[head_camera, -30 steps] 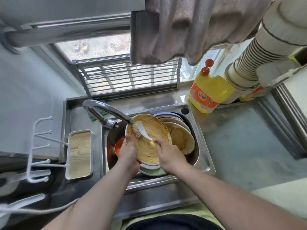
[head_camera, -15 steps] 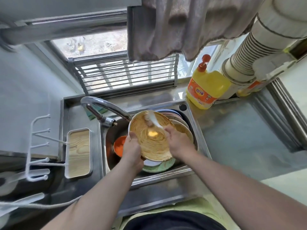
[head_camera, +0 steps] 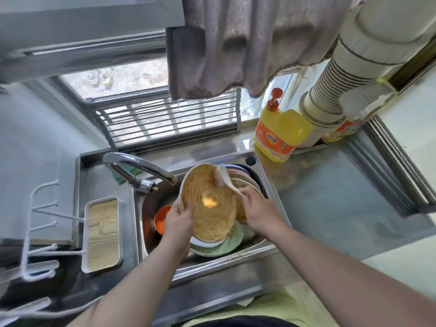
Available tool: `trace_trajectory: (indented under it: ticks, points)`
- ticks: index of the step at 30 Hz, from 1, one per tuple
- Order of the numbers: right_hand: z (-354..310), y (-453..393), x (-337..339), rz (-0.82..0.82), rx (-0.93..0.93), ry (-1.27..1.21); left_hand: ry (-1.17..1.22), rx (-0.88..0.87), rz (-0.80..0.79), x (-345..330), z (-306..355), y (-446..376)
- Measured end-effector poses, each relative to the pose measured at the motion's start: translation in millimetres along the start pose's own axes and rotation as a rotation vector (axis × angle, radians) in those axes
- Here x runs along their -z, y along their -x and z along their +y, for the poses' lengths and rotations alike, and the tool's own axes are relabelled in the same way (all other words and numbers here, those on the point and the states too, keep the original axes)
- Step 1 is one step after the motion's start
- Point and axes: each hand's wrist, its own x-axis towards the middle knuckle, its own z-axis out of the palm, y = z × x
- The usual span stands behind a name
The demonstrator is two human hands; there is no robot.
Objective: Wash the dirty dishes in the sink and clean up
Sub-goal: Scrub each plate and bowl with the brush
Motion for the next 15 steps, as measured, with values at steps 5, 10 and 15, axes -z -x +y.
trace_trajectory:
  ticks: [5,10,15]
  points:
    - [70,38,8,-0.145,-0.340,-0.466,-0.553,-0.236,-0.129,10,7,-21]
    - [98,68,2,-0.219,-0.529,-0.597,-0.959,-0.516,-0.175,-15,-6,-50]
    - [105,70,0,-0.218,-0.512,-0.558,-1.013,-0.548,-0.264,-47,-38,-86]
